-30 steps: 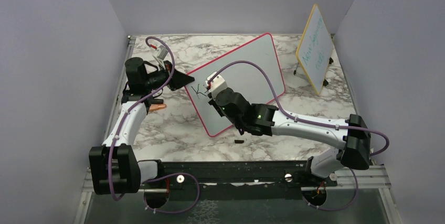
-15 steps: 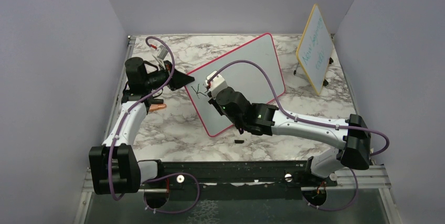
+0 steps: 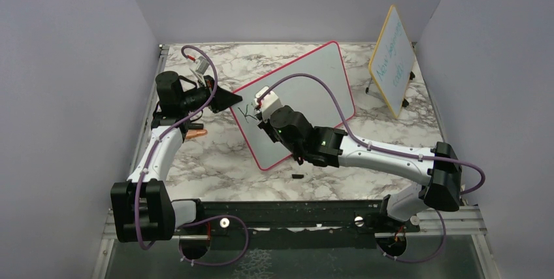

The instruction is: Write a sentence on the whiteboard

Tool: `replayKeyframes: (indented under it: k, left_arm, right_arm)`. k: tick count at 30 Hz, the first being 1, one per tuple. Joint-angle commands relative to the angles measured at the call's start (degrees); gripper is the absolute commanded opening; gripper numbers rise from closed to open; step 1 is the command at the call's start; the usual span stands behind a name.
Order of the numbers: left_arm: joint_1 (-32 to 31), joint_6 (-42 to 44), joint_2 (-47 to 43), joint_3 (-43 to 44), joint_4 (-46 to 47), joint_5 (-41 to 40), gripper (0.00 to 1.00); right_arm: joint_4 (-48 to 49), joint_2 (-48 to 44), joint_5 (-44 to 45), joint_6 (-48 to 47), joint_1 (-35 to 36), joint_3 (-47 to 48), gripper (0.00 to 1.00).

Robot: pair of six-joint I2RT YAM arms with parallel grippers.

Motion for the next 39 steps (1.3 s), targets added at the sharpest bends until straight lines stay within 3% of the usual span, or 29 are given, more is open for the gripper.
replayKeyframes:
  k: [1, 39]
  left_arm:
    - [-0.8, 4.4, 1.2, -0.2, -2.9, -1.5, 0.0]
    - [-0.8, 4.3, 1.6, 0.0, -3.0, -1.4, 0.0]
  right_arm:
    - [0.0, 0.0, -2.5, -0.5, -0.4, 1.8, 0.0]
    - [-7.2, -0.5, 0.1, 1.0, -0.4, 0.6, 0.0]
